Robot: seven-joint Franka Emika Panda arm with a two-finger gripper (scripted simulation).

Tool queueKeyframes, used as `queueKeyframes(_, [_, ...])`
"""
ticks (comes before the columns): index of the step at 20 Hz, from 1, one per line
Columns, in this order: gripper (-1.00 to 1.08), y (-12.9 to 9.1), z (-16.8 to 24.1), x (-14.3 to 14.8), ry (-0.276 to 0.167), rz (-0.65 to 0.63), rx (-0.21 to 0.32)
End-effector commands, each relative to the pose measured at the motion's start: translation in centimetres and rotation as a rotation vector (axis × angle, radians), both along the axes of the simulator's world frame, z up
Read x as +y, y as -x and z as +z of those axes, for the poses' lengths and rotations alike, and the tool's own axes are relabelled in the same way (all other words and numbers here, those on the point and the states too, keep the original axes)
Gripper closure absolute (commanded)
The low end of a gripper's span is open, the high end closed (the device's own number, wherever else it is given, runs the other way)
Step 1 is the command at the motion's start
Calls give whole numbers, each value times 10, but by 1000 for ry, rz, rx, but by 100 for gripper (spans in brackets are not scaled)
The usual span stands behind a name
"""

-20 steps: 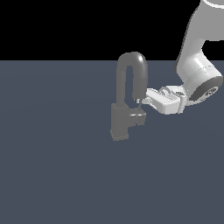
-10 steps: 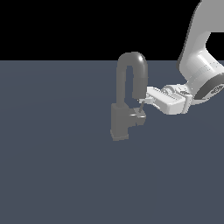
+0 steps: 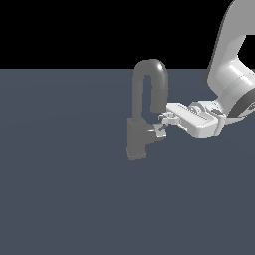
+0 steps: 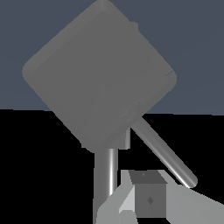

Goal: Turn on the faucet by rotating a designated handle.

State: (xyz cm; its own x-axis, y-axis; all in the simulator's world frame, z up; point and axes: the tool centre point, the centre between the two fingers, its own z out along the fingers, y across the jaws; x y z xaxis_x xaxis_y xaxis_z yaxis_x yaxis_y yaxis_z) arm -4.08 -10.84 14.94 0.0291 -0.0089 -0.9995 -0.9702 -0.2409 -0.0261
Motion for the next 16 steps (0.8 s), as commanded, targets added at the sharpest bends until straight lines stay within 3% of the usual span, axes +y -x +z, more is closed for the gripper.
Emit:
queueKeyframes(1, [108, 20, -16, -5, -6, -1, 34])
queueKeyframes(4, [108, 27, -21, -7, -7, -1, 36])
queueKeyframes(5, [108, 14, -6, -4, -2, 3, 3])
queueKeyframes(16, [108, 39, -73, -10, -7, 0, 35])
